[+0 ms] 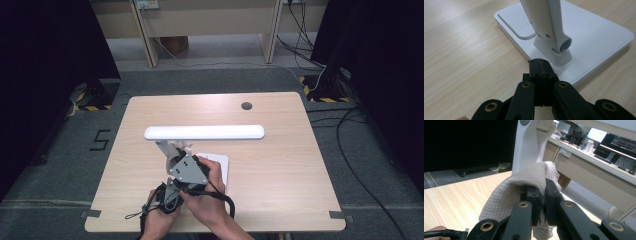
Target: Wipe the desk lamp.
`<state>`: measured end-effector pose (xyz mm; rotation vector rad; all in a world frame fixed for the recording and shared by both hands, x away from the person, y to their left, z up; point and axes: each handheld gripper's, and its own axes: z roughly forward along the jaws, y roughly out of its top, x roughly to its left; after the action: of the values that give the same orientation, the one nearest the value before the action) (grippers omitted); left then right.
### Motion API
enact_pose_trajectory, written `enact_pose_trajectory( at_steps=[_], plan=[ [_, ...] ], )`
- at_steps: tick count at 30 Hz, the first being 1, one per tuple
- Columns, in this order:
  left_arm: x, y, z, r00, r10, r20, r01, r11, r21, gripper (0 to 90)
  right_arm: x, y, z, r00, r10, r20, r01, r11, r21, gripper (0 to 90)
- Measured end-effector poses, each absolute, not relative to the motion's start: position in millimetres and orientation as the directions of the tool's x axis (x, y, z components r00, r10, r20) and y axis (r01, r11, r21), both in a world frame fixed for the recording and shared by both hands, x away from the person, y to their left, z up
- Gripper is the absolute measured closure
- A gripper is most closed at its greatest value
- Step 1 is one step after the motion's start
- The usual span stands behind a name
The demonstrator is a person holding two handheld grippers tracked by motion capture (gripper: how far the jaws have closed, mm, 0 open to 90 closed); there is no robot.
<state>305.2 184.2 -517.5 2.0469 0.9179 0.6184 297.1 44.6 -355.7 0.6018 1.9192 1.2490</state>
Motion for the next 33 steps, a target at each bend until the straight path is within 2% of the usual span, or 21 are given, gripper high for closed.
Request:
enact_pose_trajectory(
  at_steps=[33],
  plan=[
    [305.8,182.6,-515.9,0.631,0.765,0.124,0.376,-0.442,0.814,89.2,295.2,39.9,-372.8,-0.607,0.723,-0.329,0.018,0.427,0.904,85.3]
  ],
)
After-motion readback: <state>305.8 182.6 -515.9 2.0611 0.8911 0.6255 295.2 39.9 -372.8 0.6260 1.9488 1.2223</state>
